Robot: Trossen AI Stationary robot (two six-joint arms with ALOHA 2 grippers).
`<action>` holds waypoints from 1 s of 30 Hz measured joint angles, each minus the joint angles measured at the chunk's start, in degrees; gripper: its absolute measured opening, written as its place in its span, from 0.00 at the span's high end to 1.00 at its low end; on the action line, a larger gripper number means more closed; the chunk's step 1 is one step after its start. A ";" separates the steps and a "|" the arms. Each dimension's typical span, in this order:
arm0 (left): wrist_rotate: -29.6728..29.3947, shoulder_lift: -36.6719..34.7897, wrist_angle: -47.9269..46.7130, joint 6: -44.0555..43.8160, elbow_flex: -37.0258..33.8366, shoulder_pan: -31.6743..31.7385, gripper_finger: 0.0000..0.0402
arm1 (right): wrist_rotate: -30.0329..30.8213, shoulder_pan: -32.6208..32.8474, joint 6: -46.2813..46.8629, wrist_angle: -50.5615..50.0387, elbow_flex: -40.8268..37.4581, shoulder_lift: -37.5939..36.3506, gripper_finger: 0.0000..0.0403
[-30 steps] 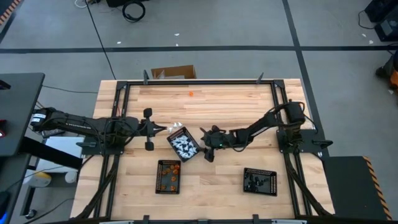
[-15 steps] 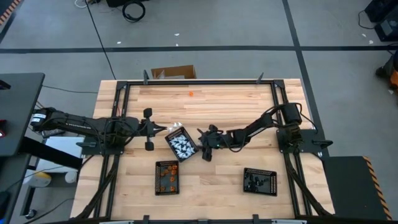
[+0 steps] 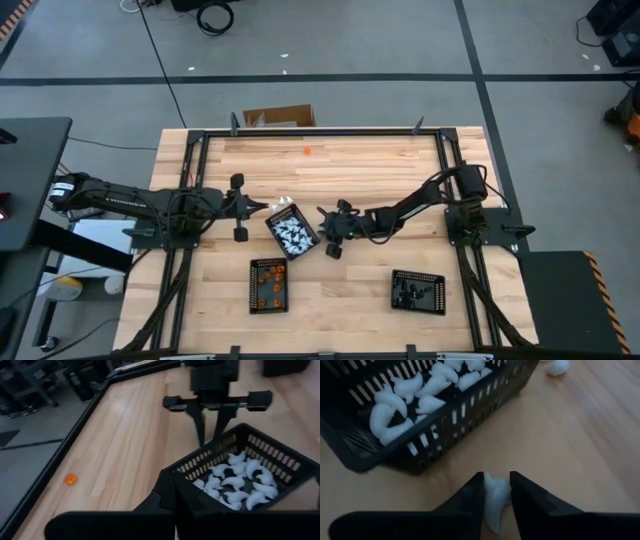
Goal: Sort Halloween decoration
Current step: Put the white ghost toy into the middle black basket
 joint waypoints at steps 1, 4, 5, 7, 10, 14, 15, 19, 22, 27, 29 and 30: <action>-0.82 -0.02 0.00 -0.56 0.00 -0.02 1.00 | 0.34 0.00 0.00 -1.11 -0.02 -0.54 0.77; -2.63 0.00 0.00 -2.10 0.00 0.00 1.00 | 2.26 0.00 0.03 -5.56 -0.15 -2.64 0.77; -2.96 -0.01 0.00 -2.14 0.00 0.00 1.00 | 2.65 0.00 0.03 -6.91 -0.20 -3.32 0.77; -3.14 0.00 0.00 -2.12 0.00 0.00 1.00 | 2.84 -0.02 0.05 -8.72 -0.26 -4.87 0.77; -3.14 -0.01 0.02 -2.12 0.00 0.00 1.00 | 3.00 0.04 0.05 -10.51 -0.24 -7.19 0.77; -3.22 -0.01 0.02 -2.12 0.00 0.00 1.00 | 3.42 0.07 -0.04 -11.92 -0.24 -10.70 0.77; -3.30 -0.01 0.03 -2.15 0.00 0.00 1.00 | 3.47 0.04 -0.04 -11.81 -0.14 -11.65 0.77; -6.95 0.00 2.34 -6.00 0.03 0.00 0.99 | 2.57 0.38 -0.49 -11.87 3.22 -12.50 0.77; -7.90 0.00 1.01 -6.67 1.50 0.02 0.96 | 0.74 1.24 -3.50 -11.58 8.93 -10.53 0.77; -7.88 -0.02 -4.59 -7.56 3.76 0.00 0.86 | -2.20 1.85 -7.05 -11.45 16.94 -5.93 0.77; -8.24 -0.02 -6.05 -8.32 3.82 0.00 0.81 | -6.39 1.04 -7.71 -11.48 18.20 -4.30 0.74; -8.36 -0.02 -6.56 -8.72 3.82 0.00 0.79 | -8.29 0.51 -7.44 -11.52 18.56 -3.67 0.72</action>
